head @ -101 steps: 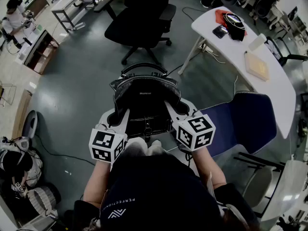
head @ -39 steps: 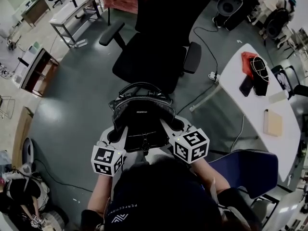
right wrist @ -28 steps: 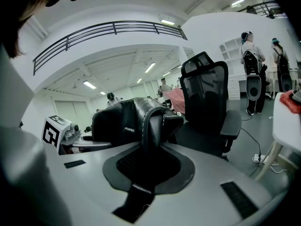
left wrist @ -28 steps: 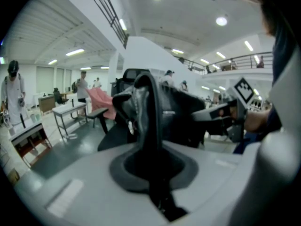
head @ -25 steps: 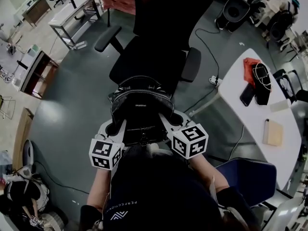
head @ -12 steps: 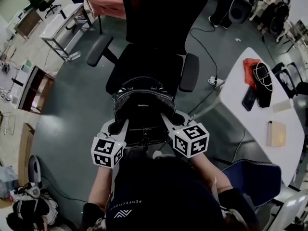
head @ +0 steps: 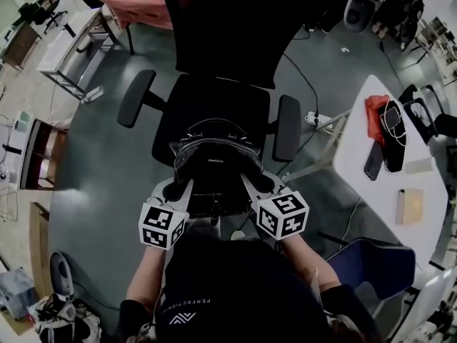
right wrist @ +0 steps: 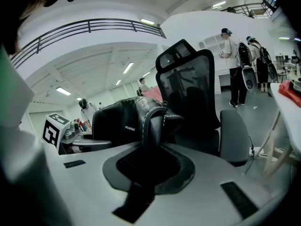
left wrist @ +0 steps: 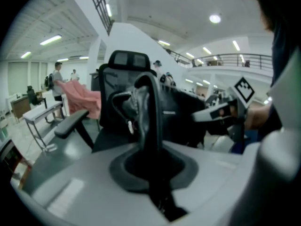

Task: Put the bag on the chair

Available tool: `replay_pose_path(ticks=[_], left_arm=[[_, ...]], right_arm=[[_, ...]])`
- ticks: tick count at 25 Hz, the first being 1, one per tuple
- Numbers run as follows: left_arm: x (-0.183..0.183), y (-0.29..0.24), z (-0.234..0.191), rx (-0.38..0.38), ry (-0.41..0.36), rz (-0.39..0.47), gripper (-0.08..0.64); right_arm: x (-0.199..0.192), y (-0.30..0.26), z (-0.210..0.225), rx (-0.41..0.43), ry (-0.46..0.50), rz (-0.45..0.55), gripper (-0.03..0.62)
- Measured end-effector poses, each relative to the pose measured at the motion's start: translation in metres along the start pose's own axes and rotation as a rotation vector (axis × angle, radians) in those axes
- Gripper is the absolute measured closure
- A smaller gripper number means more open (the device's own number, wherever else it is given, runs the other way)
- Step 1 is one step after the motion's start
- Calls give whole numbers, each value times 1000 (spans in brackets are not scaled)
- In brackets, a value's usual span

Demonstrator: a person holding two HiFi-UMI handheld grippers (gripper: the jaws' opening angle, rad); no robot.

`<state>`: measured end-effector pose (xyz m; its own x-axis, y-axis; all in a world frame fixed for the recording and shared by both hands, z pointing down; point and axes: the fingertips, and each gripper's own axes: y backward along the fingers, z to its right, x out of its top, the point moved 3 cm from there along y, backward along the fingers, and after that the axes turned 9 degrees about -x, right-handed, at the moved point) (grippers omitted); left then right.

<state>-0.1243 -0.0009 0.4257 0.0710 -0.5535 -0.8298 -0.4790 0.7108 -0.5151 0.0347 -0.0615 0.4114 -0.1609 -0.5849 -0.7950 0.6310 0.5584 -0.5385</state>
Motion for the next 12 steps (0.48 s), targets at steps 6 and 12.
replay_pose_path(ticks=[6,12], left_arm=[[6,-30,-43,-60,-2,-40,528],[13,-53,-87,-104,-7,-66,528]], right_arm=[[8,-41,10,-63,-45,-23,549],[19,-83,13,-119,-79,-36,549]])
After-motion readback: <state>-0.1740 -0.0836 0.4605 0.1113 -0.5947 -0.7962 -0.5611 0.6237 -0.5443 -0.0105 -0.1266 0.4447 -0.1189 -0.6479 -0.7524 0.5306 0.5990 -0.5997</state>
